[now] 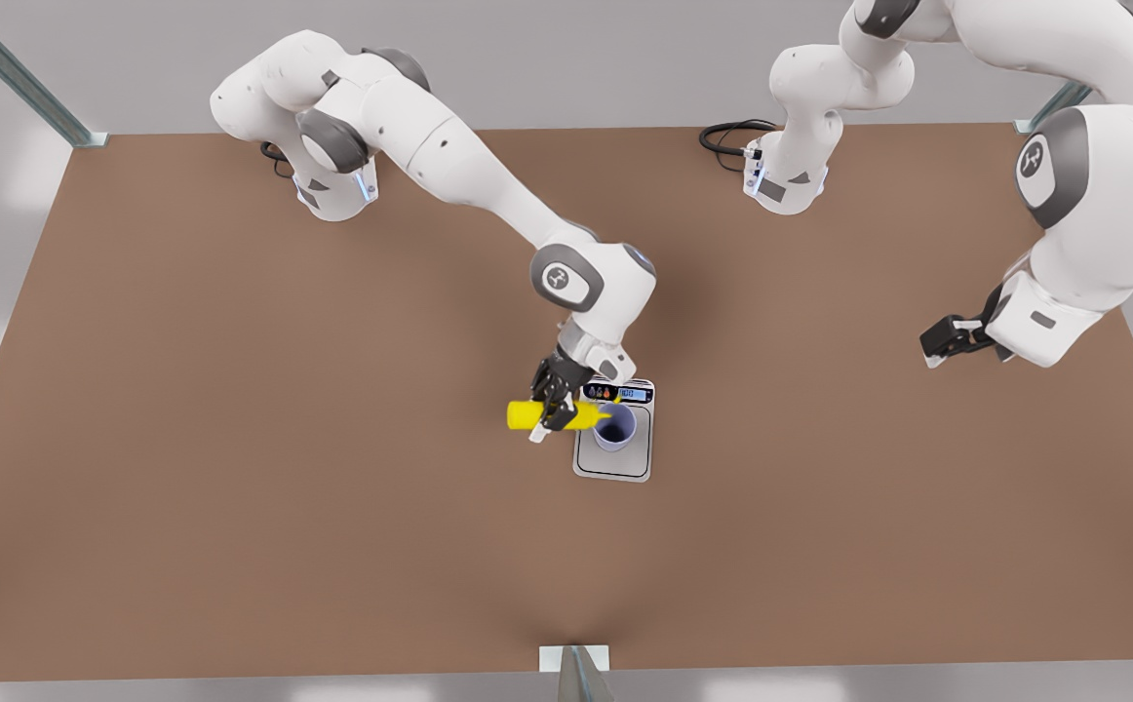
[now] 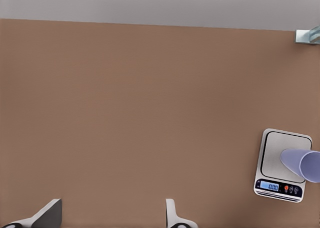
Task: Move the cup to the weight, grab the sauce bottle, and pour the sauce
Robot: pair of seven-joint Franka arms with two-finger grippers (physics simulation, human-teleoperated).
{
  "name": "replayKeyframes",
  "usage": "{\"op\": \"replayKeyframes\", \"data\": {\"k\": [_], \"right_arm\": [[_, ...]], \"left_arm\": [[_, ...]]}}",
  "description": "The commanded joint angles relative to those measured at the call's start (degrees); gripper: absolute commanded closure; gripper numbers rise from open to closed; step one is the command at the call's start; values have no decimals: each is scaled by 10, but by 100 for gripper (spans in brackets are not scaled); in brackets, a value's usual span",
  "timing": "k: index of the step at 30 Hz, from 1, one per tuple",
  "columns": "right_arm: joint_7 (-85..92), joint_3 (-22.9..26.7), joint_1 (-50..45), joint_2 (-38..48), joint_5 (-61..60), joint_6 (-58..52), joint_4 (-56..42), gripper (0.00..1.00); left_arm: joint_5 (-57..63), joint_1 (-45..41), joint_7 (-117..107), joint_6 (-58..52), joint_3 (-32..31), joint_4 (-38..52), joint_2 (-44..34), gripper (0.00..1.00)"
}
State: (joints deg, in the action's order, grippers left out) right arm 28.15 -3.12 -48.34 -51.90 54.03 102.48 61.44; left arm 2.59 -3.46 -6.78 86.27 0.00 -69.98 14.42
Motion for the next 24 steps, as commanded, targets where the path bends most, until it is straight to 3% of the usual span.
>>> {"op": "replayKeyframes", "data": {"k": [1,19,24], "right_arm": [[-1,0,0,-2,2,0,0,48],[0,-1,-1,-4,12,-6,-3,48],[-1,-4,42,31,-117,2,3,48]], "left_arm": [[0,0,0,0,0,0,-1,0],[0,-1,10,-1,-1,12,0,0],[-2,-1,5,-6,-1,17,-4,0]]}}
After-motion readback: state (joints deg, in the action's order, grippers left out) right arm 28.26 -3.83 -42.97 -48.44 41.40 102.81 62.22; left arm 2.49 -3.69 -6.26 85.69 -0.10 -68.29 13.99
